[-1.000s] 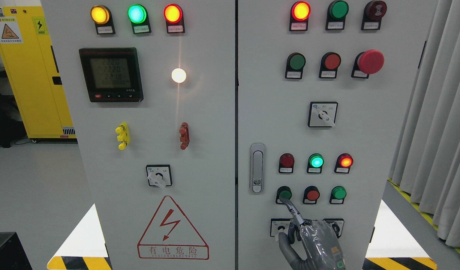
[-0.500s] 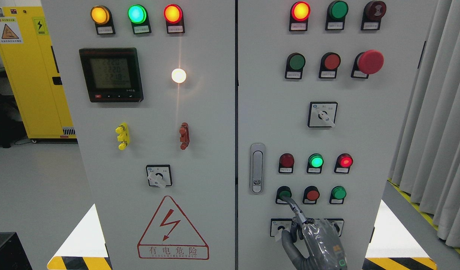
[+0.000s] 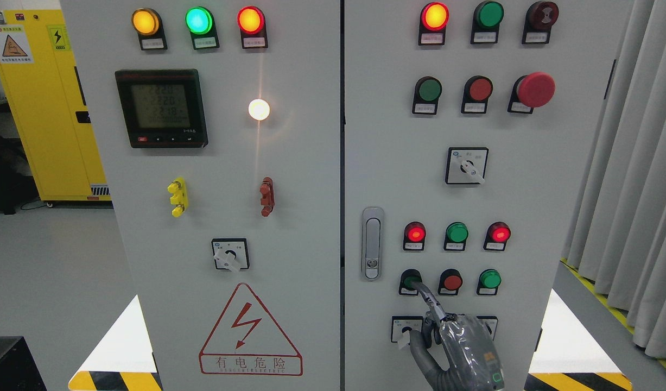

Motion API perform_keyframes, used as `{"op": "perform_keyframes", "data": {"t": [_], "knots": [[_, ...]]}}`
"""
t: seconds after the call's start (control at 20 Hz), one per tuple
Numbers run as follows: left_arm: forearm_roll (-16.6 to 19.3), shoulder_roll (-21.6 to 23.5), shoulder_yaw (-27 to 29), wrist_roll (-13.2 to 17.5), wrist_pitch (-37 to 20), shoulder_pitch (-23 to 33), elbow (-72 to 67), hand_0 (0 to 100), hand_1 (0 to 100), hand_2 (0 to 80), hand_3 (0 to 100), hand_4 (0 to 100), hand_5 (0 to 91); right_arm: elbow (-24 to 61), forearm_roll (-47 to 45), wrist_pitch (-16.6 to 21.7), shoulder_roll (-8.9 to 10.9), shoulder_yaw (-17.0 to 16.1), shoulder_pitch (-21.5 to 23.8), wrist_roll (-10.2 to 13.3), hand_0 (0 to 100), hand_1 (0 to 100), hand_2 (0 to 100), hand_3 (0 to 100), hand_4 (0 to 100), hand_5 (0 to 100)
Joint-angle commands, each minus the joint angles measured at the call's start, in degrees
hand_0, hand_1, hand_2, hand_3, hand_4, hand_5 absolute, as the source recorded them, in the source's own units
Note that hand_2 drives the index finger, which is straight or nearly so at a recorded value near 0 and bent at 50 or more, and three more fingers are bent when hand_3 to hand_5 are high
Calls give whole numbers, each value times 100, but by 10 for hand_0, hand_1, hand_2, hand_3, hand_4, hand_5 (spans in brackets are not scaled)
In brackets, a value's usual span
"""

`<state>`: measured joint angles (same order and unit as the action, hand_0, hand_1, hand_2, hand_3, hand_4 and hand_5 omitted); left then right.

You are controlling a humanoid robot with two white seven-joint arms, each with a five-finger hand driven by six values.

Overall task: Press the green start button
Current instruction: 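Hold the right hand against the pressed red button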

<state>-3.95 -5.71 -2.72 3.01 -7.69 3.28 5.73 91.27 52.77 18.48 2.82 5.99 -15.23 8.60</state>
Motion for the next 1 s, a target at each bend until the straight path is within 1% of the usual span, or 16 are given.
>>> {"op": "perform_keyframes", "data": {"t": [0.0, 0.55, 0.7, 0.95], "knots": [[0, 0, 0, -2, 4, -2, 7, 120, 556, 0, 0, 0, 0, -65, 5, -11, -1, 8, -15, -8, 772, 944, 0, 868, 940, 1000], [0, 0, 0, -2, 4, -2, 7, 120, 556, 0, 0, 0, 0, 5, 5, 33, -9, 34, 38, 45, 773, 944, 0, 867, 941, 1000], [0, 0, 0, -2, 4, -2, -2, 120, 556, 0, 0, 0, 0, 189, -3, 50, -9, 43, 99, 62, 774, 944, 0, 867, 941, 1000], [0, 0, 0, -2, 4, -2, 7, 120, 556, 0, 0, 0, 0, 453, -56, 112, -9, 78, 204, 89, 814, 938, 0, 867, 943, 1000]]}}
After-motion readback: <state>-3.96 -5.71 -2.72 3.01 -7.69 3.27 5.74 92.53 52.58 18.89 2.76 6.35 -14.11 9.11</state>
